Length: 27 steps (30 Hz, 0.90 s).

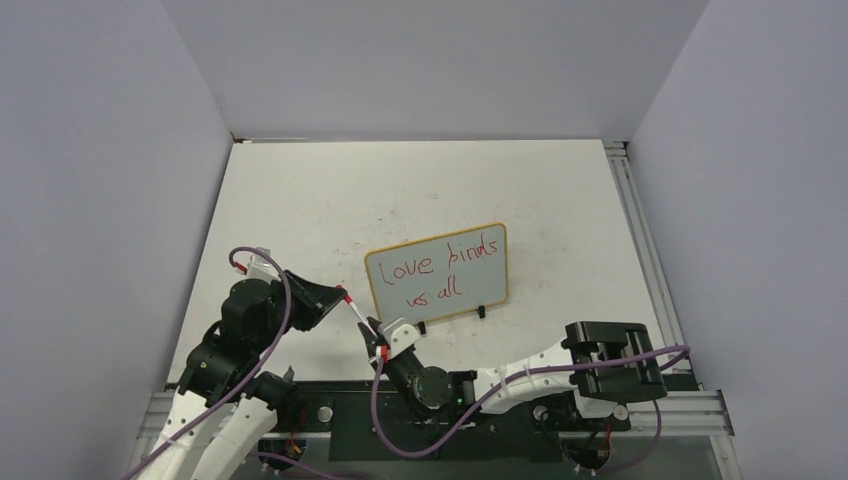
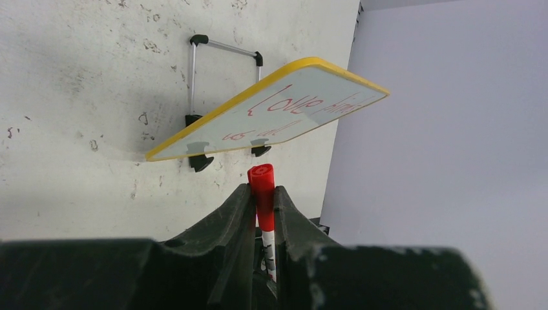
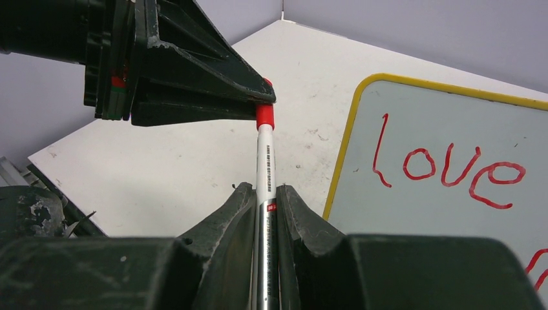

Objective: Write a sentence on the whiteboard
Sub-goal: Close the whiteboard marker at the center of the board.

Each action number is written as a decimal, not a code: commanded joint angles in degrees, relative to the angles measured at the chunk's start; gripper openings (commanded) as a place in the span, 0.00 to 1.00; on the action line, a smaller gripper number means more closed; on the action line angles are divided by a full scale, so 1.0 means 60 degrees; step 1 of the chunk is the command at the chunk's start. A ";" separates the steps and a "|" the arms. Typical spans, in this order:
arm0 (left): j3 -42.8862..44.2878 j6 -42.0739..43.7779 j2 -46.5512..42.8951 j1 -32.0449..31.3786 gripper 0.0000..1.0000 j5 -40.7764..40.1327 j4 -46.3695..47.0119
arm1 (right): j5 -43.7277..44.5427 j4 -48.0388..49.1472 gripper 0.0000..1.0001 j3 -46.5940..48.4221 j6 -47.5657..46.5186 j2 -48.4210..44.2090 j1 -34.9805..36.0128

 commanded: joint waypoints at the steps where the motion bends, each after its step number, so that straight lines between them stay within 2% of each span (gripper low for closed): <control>1: 0.0673 0.0386 0.0063 -0.0063 0.00 0.0721 0.0199 | 0.0280 0.0984 0.05 0.0135 -0.0412 0.0096 -0.0275; 6: 0.1106 0.0902 0.0326 -0.0063 0.08 0.0816 0.0176 | 0.0341 0.1173 0.05 0.0029 -0.0518 0.0139 -0.0260; 15: 0.1204 0.1137 0.0440 -0.0067 0.17 0.1256 0.0187 | 0.1199 0.1427 0.05 0.0083 -0.0627 0.0253 -0.0260; 27: 0.1741 0.1902 0.0379 -0.0063 0.46 0.1117 0.0018 | 0.1453 0.2044 0.05 -0.0184 -0.1088 -0.0045 -0.0197</control>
